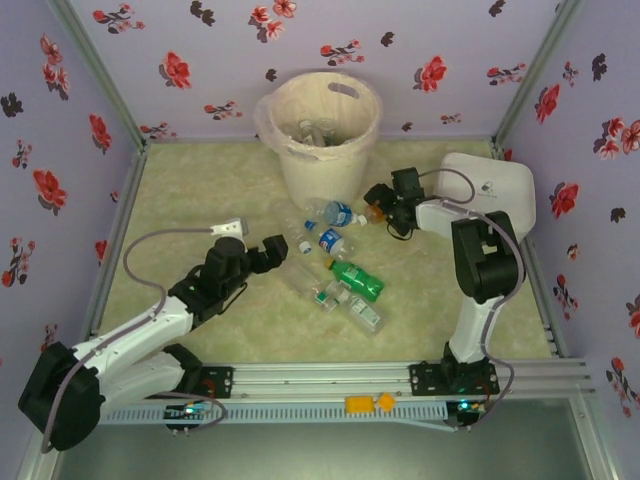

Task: Put the plastic bottles in the bin

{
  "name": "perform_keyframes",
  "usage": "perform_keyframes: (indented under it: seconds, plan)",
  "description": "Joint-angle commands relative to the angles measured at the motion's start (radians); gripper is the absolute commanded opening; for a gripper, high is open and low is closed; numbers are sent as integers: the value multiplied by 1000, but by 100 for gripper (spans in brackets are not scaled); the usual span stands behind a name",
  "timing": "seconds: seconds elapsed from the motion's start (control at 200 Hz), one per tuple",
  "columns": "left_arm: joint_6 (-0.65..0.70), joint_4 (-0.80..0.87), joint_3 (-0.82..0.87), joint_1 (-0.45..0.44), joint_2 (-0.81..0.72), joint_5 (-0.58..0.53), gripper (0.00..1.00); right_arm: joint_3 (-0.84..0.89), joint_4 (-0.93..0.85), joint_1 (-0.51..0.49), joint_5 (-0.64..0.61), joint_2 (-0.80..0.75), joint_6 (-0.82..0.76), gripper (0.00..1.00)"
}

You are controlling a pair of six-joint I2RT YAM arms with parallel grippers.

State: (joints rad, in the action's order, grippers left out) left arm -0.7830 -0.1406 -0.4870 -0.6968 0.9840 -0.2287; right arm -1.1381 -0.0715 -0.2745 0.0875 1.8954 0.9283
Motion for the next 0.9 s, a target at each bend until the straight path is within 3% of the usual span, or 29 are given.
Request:
perform_keyframes:
  seconds: [0.0, 0.38, 0.49, 0.895]
  plan:
    - [-37, -114, -12, -6, -23, -90, 100, -12, 1, 6, -29, 21, 35, 97]
    - [-69, -145, -41, -15, 82, -88, 100, 127, 75, 7, -40, -20, 53, 83]
    - [-82, -164, -61, -26, 118, -74, 100, 187, 98, 7, -46, -54, 52, 74]
    - [-111, -191, -79, -77, 166, -89, 100, 353, 25, 7, -26, -222, -72, 56]
